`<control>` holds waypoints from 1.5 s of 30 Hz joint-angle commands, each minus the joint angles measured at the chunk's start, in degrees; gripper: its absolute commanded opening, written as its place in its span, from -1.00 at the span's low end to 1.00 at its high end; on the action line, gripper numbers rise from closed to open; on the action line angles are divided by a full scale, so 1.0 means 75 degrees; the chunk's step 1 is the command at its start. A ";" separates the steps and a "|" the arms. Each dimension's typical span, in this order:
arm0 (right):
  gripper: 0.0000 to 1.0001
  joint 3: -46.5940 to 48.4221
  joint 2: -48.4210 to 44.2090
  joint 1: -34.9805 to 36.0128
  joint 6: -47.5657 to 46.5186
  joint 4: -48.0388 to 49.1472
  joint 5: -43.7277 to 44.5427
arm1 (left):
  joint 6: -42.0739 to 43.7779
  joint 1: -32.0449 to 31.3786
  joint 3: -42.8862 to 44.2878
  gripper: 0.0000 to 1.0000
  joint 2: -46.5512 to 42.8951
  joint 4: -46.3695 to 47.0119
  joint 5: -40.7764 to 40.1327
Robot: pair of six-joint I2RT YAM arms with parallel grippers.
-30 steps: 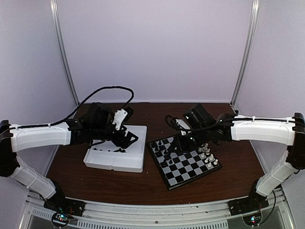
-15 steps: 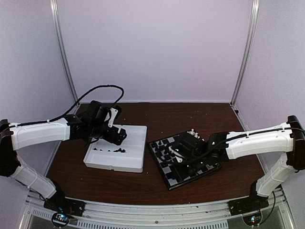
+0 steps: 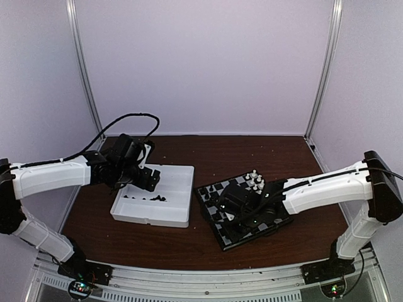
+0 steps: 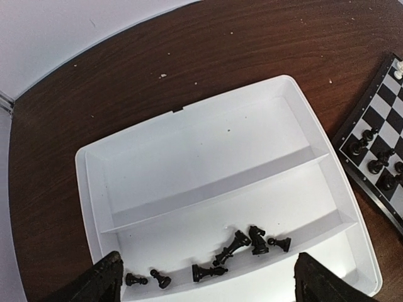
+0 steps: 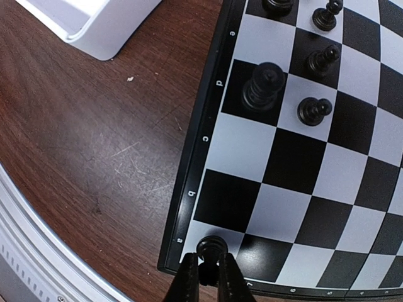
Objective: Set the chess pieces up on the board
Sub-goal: Place the chess piece on the chessboard.
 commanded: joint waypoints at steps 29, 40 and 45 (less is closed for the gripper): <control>-0.48 0.0524 0.0270 0.0419 -0.0138 -0.0463 0.0814 | -0.0154 0.0008 0.0042 0.89 0.0042 -0.0140 0.0041; -0.17 0.0677 -0.0329 0.0427 -0.0309 -0.0600 0.1266 | -0.0730 0.0008 0.0270 0.70 0.0643 -0.1023 0.0579; -0.12 0.0751 -0.0805 0.0420 -0.0587 -0.0519 0.1717 | -0.0922 0.0061 0.0717 0.45 0.1353 -0.1580 0.0562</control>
